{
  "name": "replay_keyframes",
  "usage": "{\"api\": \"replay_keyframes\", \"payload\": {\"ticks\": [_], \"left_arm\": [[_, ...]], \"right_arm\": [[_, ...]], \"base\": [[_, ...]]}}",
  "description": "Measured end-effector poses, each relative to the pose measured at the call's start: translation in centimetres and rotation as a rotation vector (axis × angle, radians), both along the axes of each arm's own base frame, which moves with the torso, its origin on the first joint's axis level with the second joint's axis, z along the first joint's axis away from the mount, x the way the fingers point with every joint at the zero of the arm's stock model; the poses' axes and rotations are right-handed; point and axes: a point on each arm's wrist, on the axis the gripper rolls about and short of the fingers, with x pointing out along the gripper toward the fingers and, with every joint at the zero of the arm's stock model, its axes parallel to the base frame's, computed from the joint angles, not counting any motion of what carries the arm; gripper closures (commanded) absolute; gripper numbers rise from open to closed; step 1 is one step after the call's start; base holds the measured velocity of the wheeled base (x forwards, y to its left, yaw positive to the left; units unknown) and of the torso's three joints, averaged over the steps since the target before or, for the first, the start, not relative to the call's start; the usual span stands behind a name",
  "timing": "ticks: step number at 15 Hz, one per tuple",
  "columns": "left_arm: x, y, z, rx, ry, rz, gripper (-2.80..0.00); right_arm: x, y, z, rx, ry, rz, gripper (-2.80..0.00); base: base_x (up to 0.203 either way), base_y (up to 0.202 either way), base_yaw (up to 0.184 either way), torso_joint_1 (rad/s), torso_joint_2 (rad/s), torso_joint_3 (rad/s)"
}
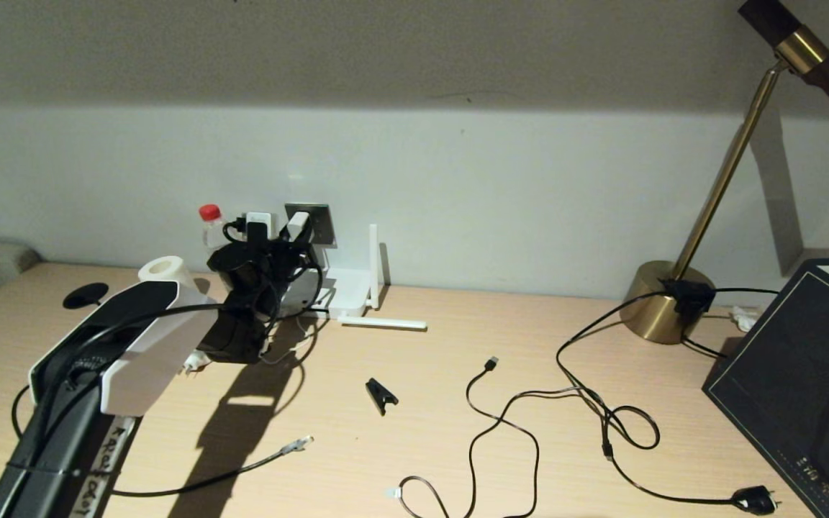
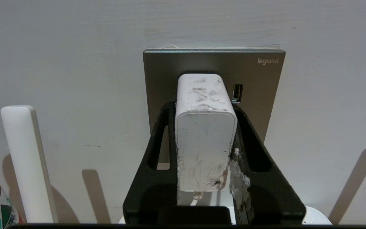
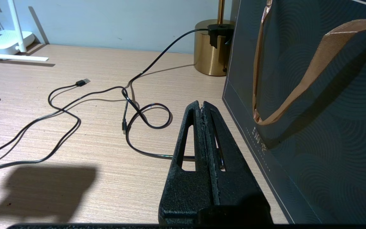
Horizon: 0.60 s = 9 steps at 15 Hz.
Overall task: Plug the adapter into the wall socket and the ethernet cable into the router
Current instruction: Plug plug into socket
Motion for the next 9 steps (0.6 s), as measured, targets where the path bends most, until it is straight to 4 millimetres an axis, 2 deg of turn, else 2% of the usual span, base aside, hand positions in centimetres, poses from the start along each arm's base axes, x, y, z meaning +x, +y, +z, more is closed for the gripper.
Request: {"api": "replay_keyframes", "payload": {"ticks": [9], "left_arm": [[0.64,-0.75,0.13,-0.011,-0.003,0.015,0.0]], "right_arm": [[0.0,0.0,0.0,-0.001,0.0,0.0,0.0]], "base": [[0.0,0.0,0.0,0.0,0.0,0.0]]}}
